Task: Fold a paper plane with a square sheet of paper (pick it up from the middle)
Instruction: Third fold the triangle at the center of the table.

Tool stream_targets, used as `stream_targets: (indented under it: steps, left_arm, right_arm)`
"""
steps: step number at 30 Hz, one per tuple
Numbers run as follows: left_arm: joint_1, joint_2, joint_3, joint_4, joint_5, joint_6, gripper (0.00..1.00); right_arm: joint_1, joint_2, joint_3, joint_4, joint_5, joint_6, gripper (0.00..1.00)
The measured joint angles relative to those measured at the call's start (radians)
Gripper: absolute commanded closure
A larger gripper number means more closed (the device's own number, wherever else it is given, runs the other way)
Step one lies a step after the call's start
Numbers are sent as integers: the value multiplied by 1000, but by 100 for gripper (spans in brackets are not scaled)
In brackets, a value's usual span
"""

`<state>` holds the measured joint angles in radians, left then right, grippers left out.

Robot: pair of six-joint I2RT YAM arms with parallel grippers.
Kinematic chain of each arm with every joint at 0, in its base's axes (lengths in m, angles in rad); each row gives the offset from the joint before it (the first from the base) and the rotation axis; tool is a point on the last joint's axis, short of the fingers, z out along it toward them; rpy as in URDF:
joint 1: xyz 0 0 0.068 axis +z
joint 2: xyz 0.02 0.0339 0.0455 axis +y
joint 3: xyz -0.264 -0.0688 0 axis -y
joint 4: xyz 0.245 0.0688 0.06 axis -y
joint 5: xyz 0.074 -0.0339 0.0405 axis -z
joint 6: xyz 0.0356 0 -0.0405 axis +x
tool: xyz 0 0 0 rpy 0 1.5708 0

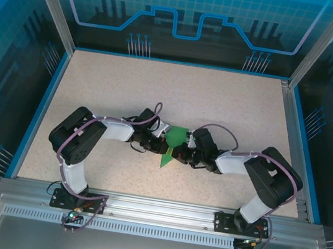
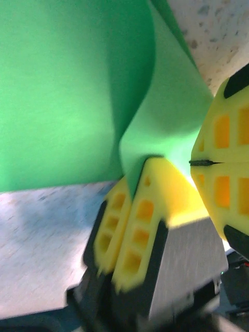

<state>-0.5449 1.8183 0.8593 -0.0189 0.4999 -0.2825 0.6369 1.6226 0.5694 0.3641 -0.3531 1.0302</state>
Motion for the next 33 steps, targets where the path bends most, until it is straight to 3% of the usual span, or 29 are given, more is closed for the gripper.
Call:
stream_targets:
  steps: [7, 22, 33]
  left_arm:
    - [0, 3, 4, -2, 4, 0, 90]
    - [0, 3, 4, -2, 4, 0, 90]
    - [0, 3, 5, -2, 4, 0, 90]
  right_arm:
    - [-64, -15, 3, -6, -26, -30, 97]
    - [-74, 66, 6, -16, -28, -59, 96]
    - [-155, -7, 14, -58, -60, -86, 95]
